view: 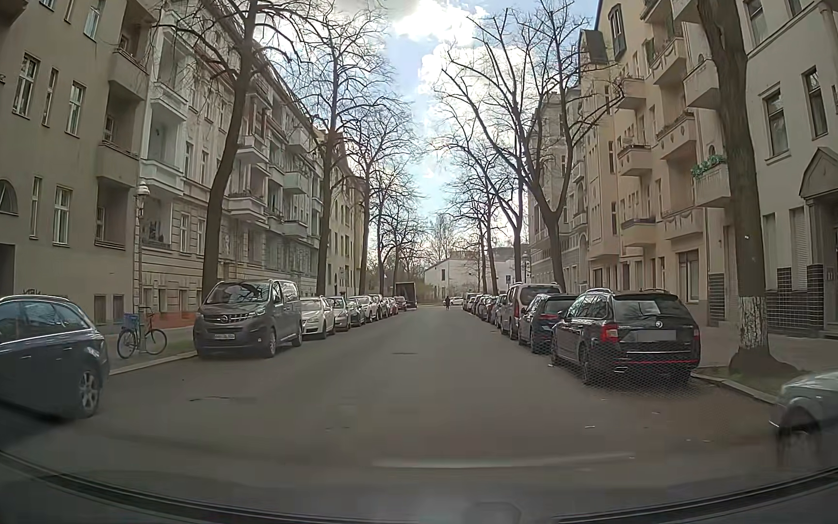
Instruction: Follow the waypoints while adhering to traffic rules and regulations
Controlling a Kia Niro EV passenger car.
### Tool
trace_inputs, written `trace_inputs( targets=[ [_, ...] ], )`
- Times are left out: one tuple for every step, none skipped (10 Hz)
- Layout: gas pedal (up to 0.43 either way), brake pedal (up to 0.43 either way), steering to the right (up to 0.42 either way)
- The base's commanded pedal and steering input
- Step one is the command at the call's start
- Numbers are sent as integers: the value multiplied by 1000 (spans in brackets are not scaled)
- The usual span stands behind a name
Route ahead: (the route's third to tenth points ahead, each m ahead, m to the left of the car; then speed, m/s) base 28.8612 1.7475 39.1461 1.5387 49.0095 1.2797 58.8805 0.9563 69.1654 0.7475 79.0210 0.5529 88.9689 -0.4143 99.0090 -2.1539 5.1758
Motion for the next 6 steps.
trace_inputs(
  targets=[
    [59,24,2],
    [87,24,2],
    [87,24,2],
    [87,24,2],
    [87,24,2],
    [87,24,2]
  ],
)
